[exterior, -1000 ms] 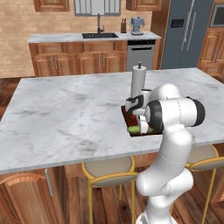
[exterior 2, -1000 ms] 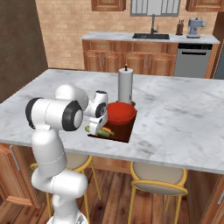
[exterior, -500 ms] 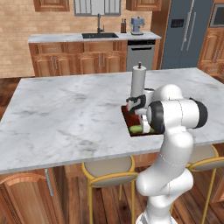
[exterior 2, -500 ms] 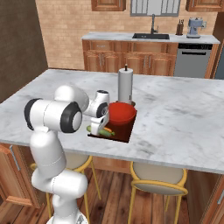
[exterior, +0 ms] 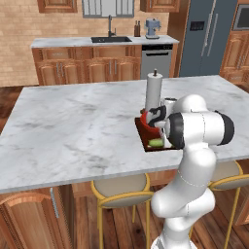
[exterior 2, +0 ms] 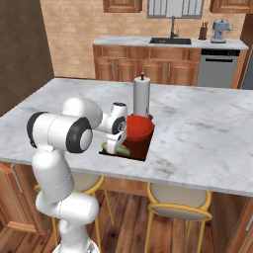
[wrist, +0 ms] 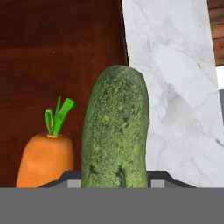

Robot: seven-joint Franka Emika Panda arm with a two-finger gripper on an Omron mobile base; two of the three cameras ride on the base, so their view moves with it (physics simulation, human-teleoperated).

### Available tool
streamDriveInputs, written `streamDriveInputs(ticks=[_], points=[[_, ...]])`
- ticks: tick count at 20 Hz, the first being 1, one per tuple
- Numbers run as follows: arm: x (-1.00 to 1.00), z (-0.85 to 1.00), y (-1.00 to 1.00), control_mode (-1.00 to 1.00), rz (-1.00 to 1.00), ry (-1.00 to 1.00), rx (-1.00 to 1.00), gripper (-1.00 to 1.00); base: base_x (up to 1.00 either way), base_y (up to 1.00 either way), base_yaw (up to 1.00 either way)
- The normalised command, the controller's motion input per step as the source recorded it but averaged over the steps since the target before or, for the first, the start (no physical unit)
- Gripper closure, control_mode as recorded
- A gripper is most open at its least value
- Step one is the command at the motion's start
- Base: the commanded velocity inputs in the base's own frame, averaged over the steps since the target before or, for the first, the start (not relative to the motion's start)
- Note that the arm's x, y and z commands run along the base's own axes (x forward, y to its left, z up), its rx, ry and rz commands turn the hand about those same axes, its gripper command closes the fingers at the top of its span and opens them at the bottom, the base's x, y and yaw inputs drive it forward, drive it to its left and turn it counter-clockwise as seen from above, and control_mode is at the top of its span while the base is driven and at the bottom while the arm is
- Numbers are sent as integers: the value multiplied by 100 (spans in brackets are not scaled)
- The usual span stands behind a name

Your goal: Place the two vegetables and bowl onto the tray for setting up a vegetable dip station.

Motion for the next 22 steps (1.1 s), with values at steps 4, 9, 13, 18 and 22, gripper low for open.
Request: streamDriveInputs(ticks=[4, 9, 13, 18, 22], points=[[0, 0, -21, -100, 0, 0, -1, 100, 0, 0, 0], [1, 0, -17, -100, 0, 0, 0, 100, 0, 0, 0], [2, -1, -14, -100, 0, 0, 0, 100, 0, 0, 0], [0, -1, -11, -100, 0, 0, 0, 100, 0, 0, 0], [0, -4, -1, -100, 0, 0, 0, 100, 0, 0, 0]])
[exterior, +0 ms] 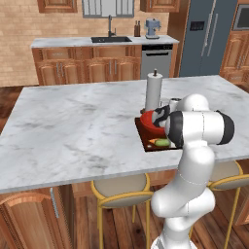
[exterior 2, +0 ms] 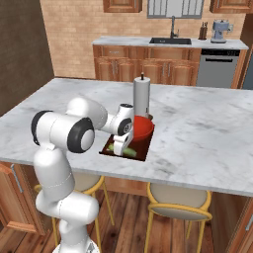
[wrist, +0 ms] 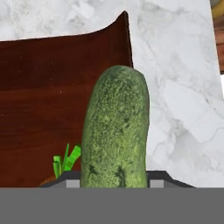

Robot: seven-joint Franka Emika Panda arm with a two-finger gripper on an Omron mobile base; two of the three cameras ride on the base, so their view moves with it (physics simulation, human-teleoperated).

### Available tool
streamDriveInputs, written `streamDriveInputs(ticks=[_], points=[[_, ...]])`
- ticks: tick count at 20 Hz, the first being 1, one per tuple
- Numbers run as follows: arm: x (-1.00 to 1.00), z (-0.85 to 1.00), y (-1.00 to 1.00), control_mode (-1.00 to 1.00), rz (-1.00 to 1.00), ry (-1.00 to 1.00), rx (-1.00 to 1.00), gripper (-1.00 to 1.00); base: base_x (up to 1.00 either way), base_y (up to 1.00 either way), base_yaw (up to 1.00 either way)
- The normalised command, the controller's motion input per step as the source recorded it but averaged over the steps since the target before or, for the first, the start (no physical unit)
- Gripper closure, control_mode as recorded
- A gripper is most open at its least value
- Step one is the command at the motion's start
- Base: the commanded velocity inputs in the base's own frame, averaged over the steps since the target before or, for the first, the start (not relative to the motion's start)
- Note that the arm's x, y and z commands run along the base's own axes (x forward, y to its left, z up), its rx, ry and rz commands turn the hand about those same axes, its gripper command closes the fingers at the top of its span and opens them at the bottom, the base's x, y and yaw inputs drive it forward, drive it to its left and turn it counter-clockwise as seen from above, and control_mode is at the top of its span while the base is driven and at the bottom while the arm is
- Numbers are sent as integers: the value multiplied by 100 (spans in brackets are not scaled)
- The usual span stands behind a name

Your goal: Place the two vegetables and bowl onto the tray for setting up a vegetable dip station.

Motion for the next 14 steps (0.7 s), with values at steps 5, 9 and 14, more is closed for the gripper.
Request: streamDriveInputs(ticks=[5, 9, 14], points=[[1, -5, 0, -100, 0, 0, 0, -100, 0, 0, 0], [3, -4, 0, -100, 0, 0, 0, -100, 0, 0, 0], [1, 0, -1, -100, 0, 0, 0, -100, 0, 0, 0]])
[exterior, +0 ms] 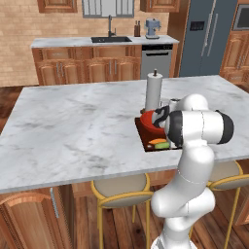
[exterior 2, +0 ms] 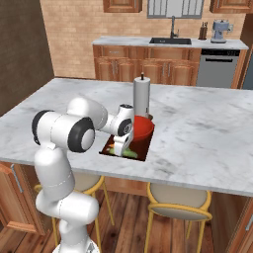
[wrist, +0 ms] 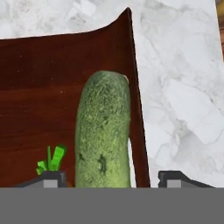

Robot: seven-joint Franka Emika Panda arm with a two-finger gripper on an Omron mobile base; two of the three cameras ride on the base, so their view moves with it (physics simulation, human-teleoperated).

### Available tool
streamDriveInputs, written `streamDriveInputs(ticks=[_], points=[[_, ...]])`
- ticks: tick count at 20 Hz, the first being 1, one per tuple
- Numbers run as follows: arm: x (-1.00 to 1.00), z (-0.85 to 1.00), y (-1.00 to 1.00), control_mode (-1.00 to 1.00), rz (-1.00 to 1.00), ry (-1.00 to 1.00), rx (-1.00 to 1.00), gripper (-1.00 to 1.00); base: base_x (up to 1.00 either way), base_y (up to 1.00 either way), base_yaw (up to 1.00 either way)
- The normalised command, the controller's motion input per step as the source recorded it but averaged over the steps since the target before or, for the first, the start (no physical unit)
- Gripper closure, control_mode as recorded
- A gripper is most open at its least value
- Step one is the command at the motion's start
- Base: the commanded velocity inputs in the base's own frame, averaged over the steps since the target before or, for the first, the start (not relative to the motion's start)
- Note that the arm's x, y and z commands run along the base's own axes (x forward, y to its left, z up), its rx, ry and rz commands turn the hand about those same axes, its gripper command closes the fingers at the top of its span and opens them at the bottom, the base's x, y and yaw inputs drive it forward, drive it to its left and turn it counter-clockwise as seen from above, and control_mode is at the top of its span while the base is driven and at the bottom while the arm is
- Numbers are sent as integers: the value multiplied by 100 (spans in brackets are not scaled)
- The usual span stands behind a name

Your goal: Place the two vegetables and bowl onto the tray for setting up a vegetable dip station.

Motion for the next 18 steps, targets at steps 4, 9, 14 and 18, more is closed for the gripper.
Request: streamDriveInputs(ticks=[4, 9, 14, 18], points=[[0, 0, -2, -100, 1, 0, 0, -100, 0, 0, 0], [0, 0, -2, -100, 0, 0, 0, -100, 0, 0, 0], [-4, 7, -7, -100, 0, 0, 0, -100, 0, 0, 0], [-17, 17, -1, -100, 0, 0, 0, -100, 0, 0, 0]])
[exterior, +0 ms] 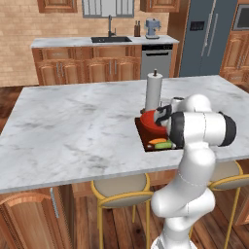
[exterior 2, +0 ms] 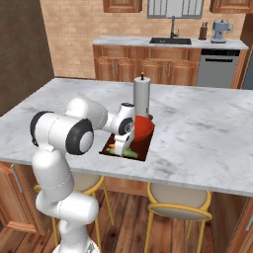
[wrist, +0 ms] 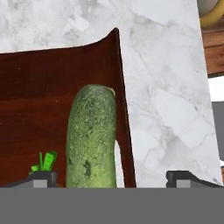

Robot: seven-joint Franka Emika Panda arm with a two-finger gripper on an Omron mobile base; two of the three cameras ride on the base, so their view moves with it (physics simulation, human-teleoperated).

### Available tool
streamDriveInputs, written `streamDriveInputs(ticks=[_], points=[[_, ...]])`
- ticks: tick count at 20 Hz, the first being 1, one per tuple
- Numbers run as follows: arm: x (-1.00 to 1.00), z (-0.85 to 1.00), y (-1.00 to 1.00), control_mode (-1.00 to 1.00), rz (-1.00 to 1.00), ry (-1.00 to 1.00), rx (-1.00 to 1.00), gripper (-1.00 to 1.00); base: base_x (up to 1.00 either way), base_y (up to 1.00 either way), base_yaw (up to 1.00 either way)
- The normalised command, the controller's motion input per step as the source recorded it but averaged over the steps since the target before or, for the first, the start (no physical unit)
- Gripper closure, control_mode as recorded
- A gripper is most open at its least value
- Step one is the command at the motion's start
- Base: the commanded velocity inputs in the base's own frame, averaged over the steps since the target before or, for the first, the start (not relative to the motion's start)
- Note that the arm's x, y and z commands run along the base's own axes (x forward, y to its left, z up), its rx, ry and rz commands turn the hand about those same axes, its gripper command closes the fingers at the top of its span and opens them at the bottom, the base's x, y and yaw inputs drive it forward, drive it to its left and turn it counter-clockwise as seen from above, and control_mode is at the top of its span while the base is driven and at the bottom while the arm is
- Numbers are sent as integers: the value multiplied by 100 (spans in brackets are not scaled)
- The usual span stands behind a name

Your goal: Place the two vegetables and bowl onto the tray for setting up a vegetable dip station.

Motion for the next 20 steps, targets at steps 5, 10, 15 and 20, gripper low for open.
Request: streamDriveInputs(ticks=[5, 10, 15, 20], points=[[-18, 26, 2, -100, 0, 0, 0, -100, 0, 0, 0], [-27, 23, 10, -100, 5, 3, 0, -100, 0, 0, 0], [-32, 20, 26, -100, 31, 6, 0, -100, 0, 0, 0], [-37, 17, 19, -100, 58, 0, 0, -100, 0, 0, 0]])
